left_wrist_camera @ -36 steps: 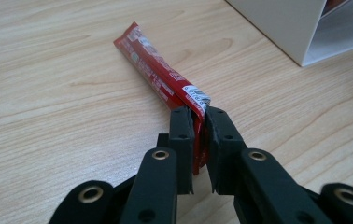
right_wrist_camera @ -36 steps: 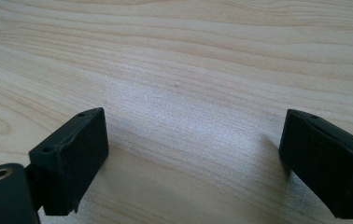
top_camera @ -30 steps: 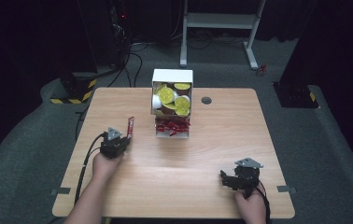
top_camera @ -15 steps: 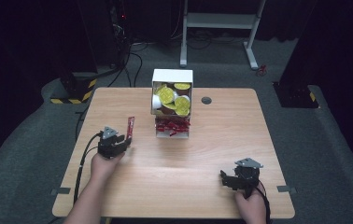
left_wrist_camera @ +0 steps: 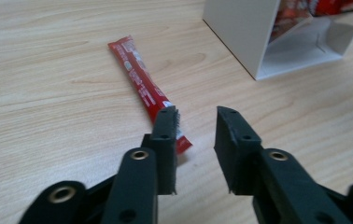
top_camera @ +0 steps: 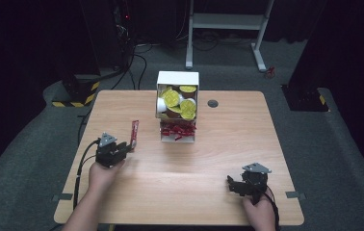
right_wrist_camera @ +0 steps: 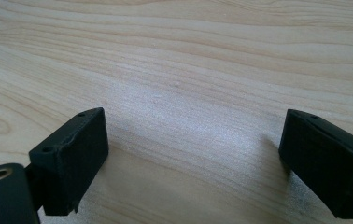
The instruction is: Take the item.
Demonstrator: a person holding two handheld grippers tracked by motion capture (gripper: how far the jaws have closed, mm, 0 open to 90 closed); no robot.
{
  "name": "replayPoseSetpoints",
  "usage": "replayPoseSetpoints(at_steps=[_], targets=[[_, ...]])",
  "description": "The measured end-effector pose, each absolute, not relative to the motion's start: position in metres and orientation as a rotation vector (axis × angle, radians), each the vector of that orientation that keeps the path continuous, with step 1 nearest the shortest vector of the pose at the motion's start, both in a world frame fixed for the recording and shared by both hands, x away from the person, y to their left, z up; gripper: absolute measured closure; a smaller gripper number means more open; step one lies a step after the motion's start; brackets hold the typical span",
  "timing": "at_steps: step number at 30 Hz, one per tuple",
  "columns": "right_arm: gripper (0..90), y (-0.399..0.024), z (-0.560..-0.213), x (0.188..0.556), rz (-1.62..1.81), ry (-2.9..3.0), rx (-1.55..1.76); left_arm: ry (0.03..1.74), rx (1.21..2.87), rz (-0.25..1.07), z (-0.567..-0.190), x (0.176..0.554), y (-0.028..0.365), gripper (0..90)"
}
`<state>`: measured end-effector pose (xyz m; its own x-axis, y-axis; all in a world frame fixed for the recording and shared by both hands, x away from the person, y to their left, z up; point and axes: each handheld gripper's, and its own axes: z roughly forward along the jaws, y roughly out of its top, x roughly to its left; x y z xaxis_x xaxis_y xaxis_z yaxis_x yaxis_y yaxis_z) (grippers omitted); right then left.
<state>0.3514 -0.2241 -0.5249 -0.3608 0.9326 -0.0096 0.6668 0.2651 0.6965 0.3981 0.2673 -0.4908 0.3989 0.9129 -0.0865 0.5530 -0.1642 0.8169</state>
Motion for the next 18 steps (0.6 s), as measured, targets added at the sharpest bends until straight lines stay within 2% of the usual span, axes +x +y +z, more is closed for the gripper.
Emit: replayPoseSetpoints(at_steps=[9,14,18], targets=[[7.9,-0.225,-0.525,0.352,0.854,2.132,1.433,1.264,1.862,0.518,-0.485,0.363,0.278,53.0],[7.9,-0.225,-0.525,0.352,0.854,2.132,1.433,1.293,1.874,0.474,-0.491,0.347,0.290,39.6],[7.9,-0.225,-0.525,0.352,0.854,2.132,1.433,1.310,1.927,0.503,-0.503,0.338,0.299,35.7]])
